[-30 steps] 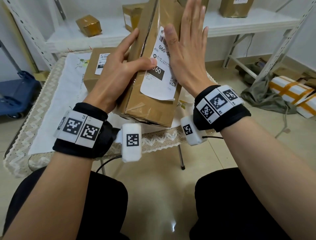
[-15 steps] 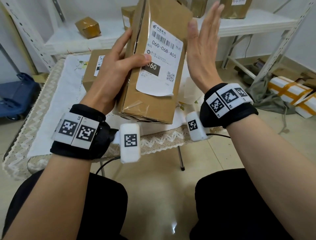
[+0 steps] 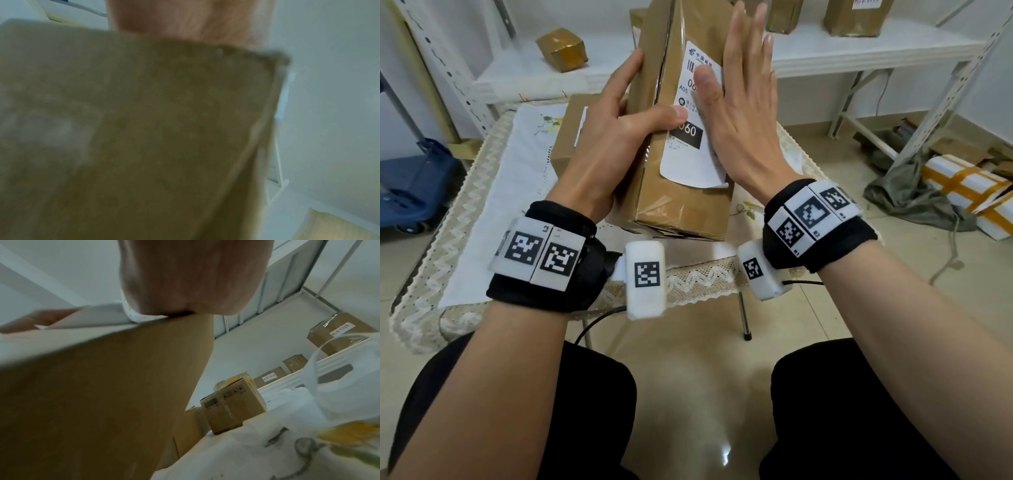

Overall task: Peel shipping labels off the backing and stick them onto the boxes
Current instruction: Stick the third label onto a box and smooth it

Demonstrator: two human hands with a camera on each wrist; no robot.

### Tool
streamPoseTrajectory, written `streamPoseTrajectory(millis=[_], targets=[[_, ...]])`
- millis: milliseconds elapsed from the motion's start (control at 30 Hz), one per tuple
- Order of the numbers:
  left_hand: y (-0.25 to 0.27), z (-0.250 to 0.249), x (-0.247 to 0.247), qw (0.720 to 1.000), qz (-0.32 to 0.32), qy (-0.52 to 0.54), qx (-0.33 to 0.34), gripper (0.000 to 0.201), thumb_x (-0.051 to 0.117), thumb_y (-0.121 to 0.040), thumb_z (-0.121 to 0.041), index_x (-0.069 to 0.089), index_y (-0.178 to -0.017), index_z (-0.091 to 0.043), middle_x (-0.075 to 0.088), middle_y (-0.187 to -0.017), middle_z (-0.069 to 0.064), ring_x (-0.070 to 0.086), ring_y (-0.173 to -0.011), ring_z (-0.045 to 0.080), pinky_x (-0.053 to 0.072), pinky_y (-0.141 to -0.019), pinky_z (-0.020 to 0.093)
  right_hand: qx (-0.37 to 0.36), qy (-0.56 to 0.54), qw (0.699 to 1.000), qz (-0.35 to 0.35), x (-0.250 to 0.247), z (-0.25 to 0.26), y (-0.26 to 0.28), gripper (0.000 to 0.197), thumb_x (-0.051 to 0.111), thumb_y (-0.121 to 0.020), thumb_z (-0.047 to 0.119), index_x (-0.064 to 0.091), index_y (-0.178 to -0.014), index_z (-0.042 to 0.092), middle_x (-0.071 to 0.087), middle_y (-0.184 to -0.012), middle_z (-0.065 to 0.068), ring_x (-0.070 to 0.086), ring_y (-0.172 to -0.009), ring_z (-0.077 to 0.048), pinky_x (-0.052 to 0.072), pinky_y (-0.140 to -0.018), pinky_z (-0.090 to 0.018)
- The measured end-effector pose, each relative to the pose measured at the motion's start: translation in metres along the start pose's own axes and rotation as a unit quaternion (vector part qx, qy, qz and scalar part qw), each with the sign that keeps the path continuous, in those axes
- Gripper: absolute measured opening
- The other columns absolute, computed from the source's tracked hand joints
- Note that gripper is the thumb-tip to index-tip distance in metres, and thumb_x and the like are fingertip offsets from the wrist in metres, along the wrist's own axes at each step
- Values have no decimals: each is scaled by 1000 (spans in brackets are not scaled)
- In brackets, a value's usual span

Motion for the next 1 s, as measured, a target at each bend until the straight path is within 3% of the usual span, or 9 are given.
streamPoseTrajectory(millis=[367,433,533,633,667,733,800,900,1000], targets=[[3,3,1,1000,17,17,-17,81,72,-86,-19,34,-158,-27,73,-126,2,74,-106,22,59,-90,39,89,-19,996,2,-12,-42,-8,94,9,-91,70,-11,-163,12,-20,-170,-13,-18,-157,-35,-16,-122,-52],[2,1,0,999,20,27,-14,79,68,-87,-20,33,-158,-25,73,-125,3,73,-109,25,59,-92,41,123,-70,990,10,-16,-53,-6,85,12,-100,66,-16,-162,15,-21,-170,-11,-18,-157,-30,-15,-125,-55],[0,-2,-3,999,16,43,-9,78,67,-86,-22,34,-157,-23,73,-125,5,72,-112,28,57,-96,44,170,-218,958,80,-5,-60,-6,98,15,-89,81,-15,-162,23,-17,-171,-1,-7,-159,-19,-5,-128,-53],[-1,2,-1,998,15,60,-17,80,67,-89,-19,28,-158,-22,75,-122,5,72,-111,28,58,-91,41,225,-297,913,166,18,-54,1,121,40,-68,101,14,-164,33,15,-172,1,25,-156,-19,16,-127,-55],[-1,4,2,998,18,64,-21,80,67,-91,-17,24,-159,-22,75,-121,5,73,-110,27,59,-88,39,235,-316,902,173,20,-51,4,118,49,-72,96,19,-164,28,35,-166,-2,43,-148,-21,31,-123,-54],[-1,7,7,997,18,68,-28,81,66,-96,-16,19,-161,-22,77,-117,4,74,-107,25,59,-84,36,231,-347,894,165,20,-45,9,86,55,-92,67,33,-158,18,66,-140,-3,67,-124,-22,52,-108,-46],[-1,9,8,996,9,76,-36,83,66,-97,-17,15,-161,-21,79,-109,-2,74,-106,21,59,-84,33,231,-385,879,164,20,-42,12,61,54,-100,50,46,-149,14,72,-131,-4,71,-116,-22,54,-105,-44],[-6,15,7,997,-7,58,-56,87,67,-97,-28,11,-163,-18,78,-95,-19,74,-101,5,59,-82,23,251,-422,855,167,18,-41,16,53,56,-100,49,56,-142,16,73,-127,-4,71,-117,-24,49,-111,-49],[-11,14,1,996,-24,-59,-57,93,60,-95,-59,9,-164,-23,68,-119,-23,65,-110,-9,52,-102,25,269,-425,851,151,17,-45,16,55,61,-97,51,58,-139,17,74,-125,-3,71,-117,-23,47,-111,-51]])
Point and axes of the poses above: each hand's wrist, its own y-axis away from the middle knuckle, its own x-axis out of the palm, z = x × y, the point moved 10 cm from there along -y, towards the middle knuckle
